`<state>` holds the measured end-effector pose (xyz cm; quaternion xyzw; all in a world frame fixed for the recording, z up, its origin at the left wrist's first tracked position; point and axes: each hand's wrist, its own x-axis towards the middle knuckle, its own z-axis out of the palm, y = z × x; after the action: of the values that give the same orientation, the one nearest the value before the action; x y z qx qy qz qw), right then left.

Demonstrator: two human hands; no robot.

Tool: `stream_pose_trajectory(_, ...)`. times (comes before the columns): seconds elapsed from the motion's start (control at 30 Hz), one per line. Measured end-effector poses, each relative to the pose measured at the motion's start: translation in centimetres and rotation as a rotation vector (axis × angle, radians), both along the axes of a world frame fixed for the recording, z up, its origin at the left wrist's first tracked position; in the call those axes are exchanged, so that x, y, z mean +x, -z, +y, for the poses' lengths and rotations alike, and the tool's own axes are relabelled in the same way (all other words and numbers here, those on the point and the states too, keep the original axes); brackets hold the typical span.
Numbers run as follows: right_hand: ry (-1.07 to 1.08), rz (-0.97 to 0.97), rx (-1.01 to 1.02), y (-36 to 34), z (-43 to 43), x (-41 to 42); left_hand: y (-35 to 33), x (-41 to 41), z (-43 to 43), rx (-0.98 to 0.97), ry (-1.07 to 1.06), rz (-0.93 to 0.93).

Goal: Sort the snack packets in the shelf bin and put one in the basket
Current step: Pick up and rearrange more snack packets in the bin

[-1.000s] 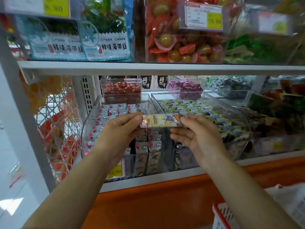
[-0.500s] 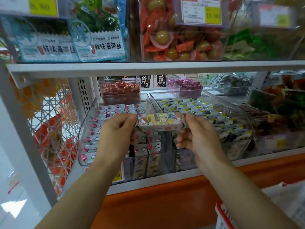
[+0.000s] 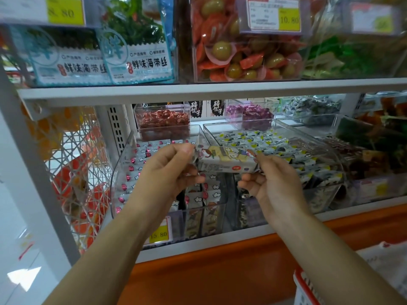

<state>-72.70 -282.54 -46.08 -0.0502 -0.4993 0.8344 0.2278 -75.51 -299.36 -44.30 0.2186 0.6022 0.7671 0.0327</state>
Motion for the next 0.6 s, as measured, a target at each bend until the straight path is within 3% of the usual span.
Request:
stream_pose_trajectory(0.07, 0.018, -0.007, 0.0, -0.03, 0.09, 0.13, -0.02, 0.11, -0.28, -0.174, -0.006, 0.115)
stream_pose_trajectory(0.13, 0.026, -0.016, 0.009, -0.09, 0.07, 0.21, 0.12, 0.01, -0.41, -0.213, -0.041, 0.14)
stream_pose_trajectory(0.4, -0.133, 0.071, 0.001, -0.28, -0.23, 0.39, 0.64, -0.6, -0.25, -0.077, -0.138, 0.014)
stream_pose_trajectory(0.6, -0.145, 0.046, -0.008, -0.31, -0.28, 0.53, 0.54, -0.74, -0.32, 0.166, 0.002, -0.141)
